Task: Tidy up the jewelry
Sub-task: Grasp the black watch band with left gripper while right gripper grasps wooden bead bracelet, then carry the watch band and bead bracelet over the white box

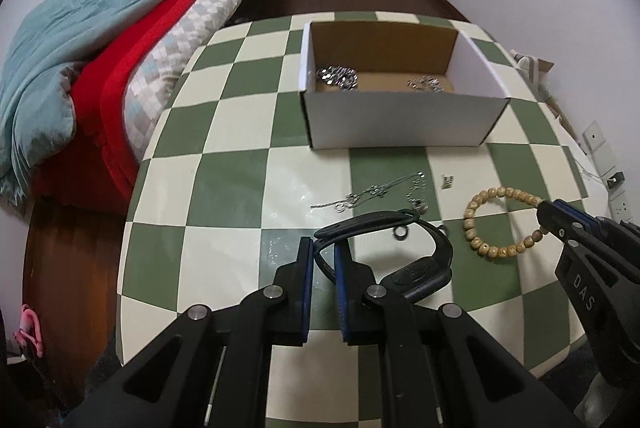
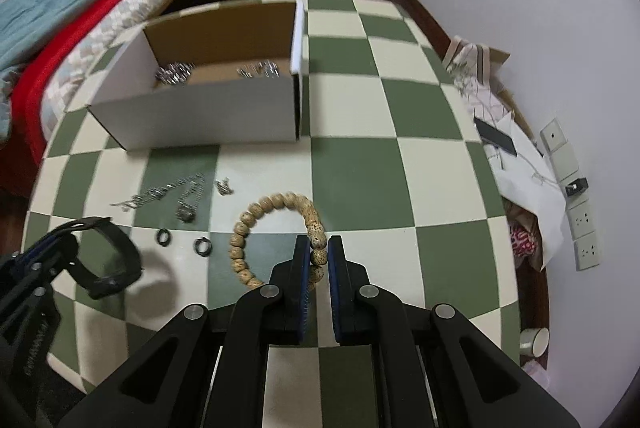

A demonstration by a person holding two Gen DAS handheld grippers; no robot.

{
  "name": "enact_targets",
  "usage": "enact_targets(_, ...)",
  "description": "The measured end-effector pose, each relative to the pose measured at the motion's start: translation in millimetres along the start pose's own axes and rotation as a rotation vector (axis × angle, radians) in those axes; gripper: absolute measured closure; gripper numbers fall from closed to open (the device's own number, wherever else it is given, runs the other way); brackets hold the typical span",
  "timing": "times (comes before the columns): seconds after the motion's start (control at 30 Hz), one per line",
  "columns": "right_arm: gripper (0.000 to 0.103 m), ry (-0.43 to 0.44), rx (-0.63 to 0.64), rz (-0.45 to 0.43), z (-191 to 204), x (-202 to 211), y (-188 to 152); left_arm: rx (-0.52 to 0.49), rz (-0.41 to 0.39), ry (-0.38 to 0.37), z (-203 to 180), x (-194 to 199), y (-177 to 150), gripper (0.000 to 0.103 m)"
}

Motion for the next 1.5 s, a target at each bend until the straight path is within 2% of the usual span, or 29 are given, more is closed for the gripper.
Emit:
enact_targets(0.33, 0.094, 0.062, 0.005, -0.084, 10.6, 50.4, 10.2, 0.024, -0.072, -0.010, 8.2, 33.1, 15.2, 0.096)
enact_targets(0.57, 0.094, 0.104, 0.000, -0.120, 13.4, 76.8, 23.7, 0.053, -0.141, -0.011, 21.9, 61.5, 39.9, 0.096)
enact_targets(0.8, 0.094, 0.136, 0.005, -0.173, 22.9, 101.7, 54.8, 0.055, -0.200, -0.002, 35.0, 78.6, 75.3, 0.096)
enact_targets(1.07, 0.094, 0.151, 0.027, -0.210, 41.4, 106.1, 98.3, 0.037, -0.239, 0.013, 48.7, 78.4, 122.5, 0.096)
enact_targets(1.2, 0.094, 0.162, 0.025, -0.207, 50.0, 97.3, 118.9, 0.037, -0.229, 0.004, 56.5, 67.2, 140.7, 0.096)
enact_targets(1.5, 0.094, 0.205, 0.010, -0.139, 65.4, 58.9, 155.2, 0.050, -0.070, -0.155, 62.6, -2.4, 162.7, 0.095)
Point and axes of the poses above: each gripper's, at about its wrist camera, not at the fingertips, and x roughly against the way its jaws point, z to its left, y to its top, the point moved 7 cm from there along -x, roughly the way its jaws point, and after that the axes turned 14 degrees about -x, right-handed, at the moved point
